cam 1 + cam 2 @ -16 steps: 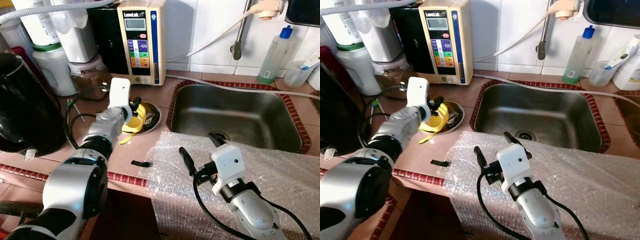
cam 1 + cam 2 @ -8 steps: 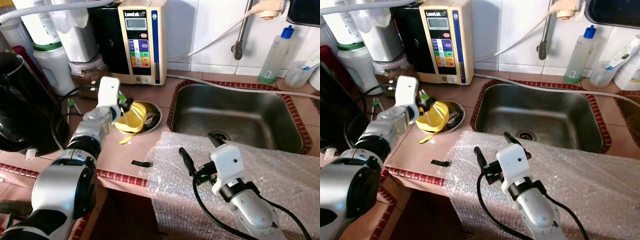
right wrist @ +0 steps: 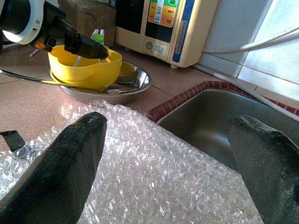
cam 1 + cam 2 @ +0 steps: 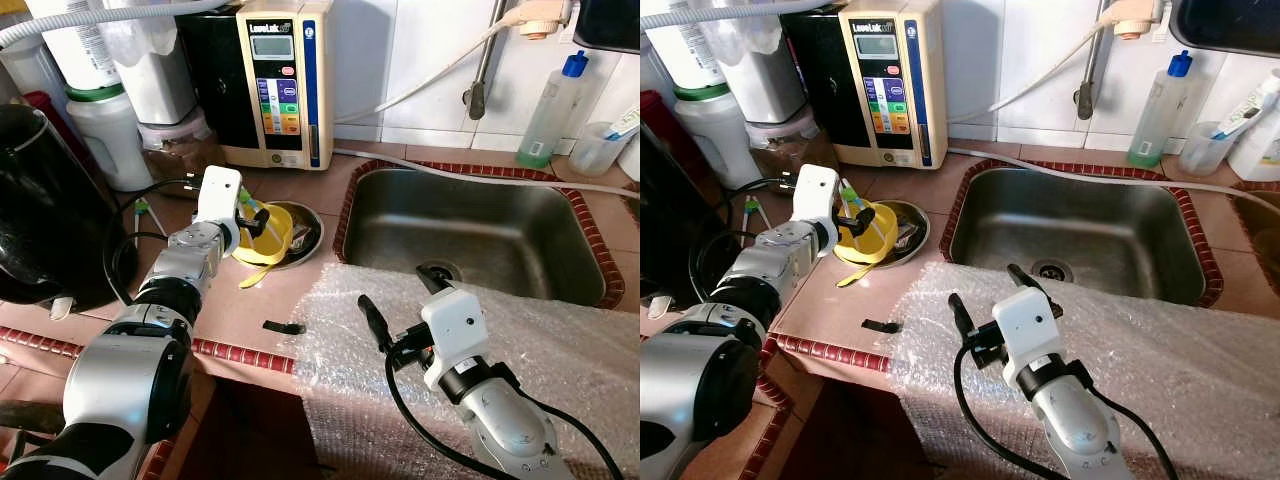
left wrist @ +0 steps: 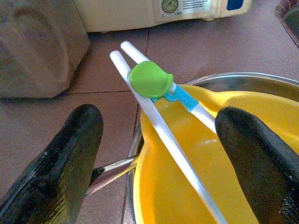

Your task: Kitchen organization

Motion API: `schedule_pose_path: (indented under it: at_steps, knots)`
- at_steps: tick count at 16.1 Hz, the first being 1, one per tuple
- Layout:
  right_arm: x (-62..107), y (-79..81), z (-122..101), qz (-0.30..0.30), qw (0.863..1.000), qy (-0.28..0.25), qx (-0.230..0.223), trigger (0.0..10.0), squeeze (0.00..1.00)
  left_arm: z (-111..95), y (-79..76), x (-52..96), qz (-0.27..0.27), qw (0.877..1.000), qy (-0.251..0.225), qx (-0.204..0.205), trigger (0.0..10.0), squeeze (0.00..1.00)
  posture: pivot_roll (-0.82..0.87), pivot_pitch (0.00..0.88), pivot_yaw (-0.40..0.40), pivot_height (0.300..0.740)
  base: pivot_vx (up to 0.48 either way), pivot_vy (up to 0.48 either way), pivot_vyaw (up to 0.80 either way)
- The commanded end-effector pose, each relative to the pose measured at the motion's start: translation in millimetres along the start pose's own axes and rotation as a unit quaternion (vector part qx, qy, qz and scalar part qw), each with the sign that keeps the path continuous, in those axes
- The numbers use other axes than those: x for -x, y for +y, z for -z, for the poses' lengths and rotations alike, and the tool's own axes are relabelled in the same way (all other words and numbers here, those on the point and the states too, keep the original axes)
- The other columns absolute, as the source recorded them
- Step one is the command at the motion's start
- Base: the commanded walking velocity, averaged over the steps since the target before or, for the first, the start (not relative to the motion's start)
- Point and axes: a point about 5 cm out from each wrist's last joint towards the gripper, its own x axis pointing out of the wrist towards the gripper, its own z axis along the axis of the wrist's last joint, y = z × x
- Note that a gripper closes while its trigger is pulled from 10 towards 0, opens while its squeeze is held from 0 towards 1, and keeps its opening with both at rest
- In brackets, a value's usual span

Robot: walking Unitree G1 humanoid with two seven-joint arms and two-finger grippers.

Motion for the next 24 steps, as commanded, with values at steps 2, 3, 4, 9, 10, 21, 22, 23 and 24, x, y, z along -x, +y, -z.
schedule_pose_path:
  at_steps: [2,3,4,9,10,21,22,23,24]
  knots:
    - [-0.1,0.4,0,0.000,1.000,-0.002,0.000,10.0,0.00,2,5.3,1.3,0.002,1.000,0.006,-0.007,10.0,0.00,0.00,0.000,0.091,0.740,0.000,0.000,0.00]
    - [-0.2,0.9,0,-0.001,1.000,-0.003,0.000,10.0,0.00,3,6.6,1.8,0.004,1.000,0.006,-0.006,10.0,0.00,0.00,0.000,0.091,0.740,0.000,0.000,0.00]
    - [-0.4,1.0,0,-0.001,1.000,-0.003,0.000,10.0,0.00,4,7.4,2.1,0.004,1.000,0.008,-0.005,10.0,0.00,0.00,0.000,0.090,0.740,0.000,0.000,0.00]
    - [-2.0,1.1,0,-0.004,1.000,-0.002,0.003,10.0,0.00,15,10.6,4.1,0.020,0.999,0.036,0.022,0.0,0.00,0.01,0.000,0.089,0.740,0.000,0.000,0.00]
    - [-2.3,1.2,0,-0.004,1.000,-0.002,0.004,10.0,0.00,16,9.9,4.3,0.024,0.999,0.039,0.027,0.0,0.00,0.01,0.000,0.089,0.740,0.000,0.000,0.00]
    - [-3.6,1.1,1,-0.002,1.000,-0.002,0.007,10.0,0.00,35,-3.0,5.1,0.072,0.993,0.089,0.016,8.4,0.00,0.01,0.000,0.099,0.740,0.000,0.000,0.00]
    - [-3.6,1.3,1,-0.002,1.000,-0.002,0.007,10.0,0.00,36,-4.0,5.2,0.074,0.993,0.090,0.016,7.1,0.00,0.01,0.000,0.100,0.740,0.000,0.000,0.00]
    - [-3.8,1.4,1,-0.001,1.000,-0.003,0.006,10.0,0.00,38,-6.4,5.1,0.081,0.992,0.093,0.014,4.0,0.00,0.01,0.000,0.100,0.740,0.000,0.000,0.00]
    - [-3.8,1.5,1,-0.001,1.000,-0.003,0.006,10.0,0.00,38,-7.0,5.2,0.083,0.992,0.094,0.015,3.3,0.00,0.01,0.000,0.101,0.740,0.000,0.000,0.00]
